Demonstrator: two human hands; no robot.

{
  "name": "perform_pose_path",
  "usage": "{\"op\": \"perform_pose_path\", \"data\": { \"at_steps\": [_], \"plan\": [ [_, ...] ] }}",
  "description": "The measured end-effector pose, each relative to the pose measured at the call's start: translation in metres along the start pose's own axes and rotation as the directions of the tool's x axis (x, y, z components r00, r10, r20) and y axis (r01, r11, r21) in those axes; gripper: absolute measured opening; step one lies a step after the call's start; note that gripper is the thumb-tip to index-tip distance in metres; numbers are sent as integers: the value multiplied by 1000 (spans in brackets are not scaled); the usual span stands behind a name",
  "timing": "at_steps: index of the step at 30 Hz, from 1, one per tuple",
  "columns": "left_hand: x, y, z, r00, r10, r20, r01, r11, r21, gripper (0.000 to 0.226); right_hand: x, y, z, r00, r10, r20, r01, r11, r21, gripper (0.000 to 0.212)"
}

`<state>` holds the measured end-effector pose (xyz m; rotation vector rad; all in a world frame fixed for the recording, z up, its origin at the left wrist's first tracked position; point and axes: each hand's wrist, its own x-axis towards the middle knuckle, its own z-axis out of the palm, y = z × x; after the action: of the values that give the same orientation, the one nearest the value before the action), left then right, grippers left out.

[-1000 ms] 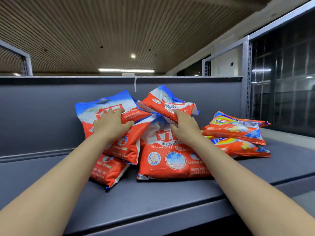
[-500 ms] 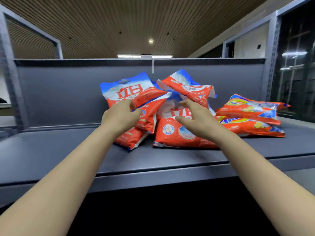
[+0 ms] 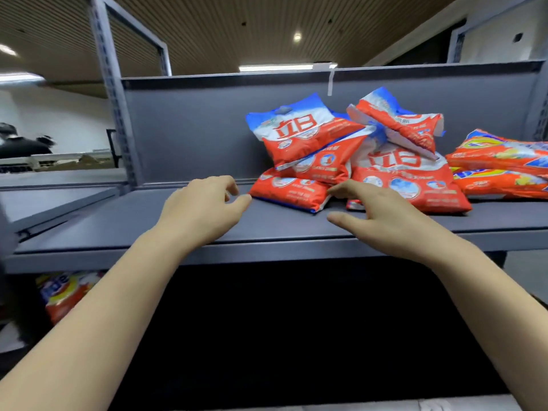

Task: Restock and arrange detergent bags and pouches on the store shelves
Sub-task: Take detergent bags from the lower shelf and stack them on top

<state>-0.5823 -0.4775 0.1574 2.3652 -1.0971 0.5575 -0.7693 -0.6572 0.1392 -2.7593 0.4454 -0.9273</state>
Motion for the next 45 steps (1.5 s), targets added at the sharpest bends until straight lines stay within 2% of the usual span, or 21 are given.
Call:
{"op": "perform_pose_path", "data": {
  "at_steps": [10, 17, 23, 30, 36, 45],
  "plan": [
    [-117, -135, -53, 992, -61, 114, 57, 998, 40, 33, -54, -146, 76, 977, -71, 200, 57, 996, 71, 48],
    [-198, -240, -69, 946, -225, 235, 218, 974, 54, 30, -74, -231, 149, 923, -142, 358, 99, 986, 135, 47],
    [-240, -315, -87, 886, -391, 249, 381, 920, 90, 28, -67, -287, 207, 875, -212, 435, 143, 972, 186, 43],
    [-266, -402, -104, 814, -542, 209, 527, 840, 128, 26, -41, -351, 277, 809, -288, 512, 185, 952, 242, 44],
    [-268, -485, -103, 775, -603, 188, 578, 797, 173, 27, -1, -400, 344, 778, -318, 542, 216, 945, 245, 44],
    [-226, -609, -86, 749, -630, 205, 603, 776, 184, 30, 73, -453, 444, 792, -227, 567, 101, 964, 245, 47]
  ]
}}
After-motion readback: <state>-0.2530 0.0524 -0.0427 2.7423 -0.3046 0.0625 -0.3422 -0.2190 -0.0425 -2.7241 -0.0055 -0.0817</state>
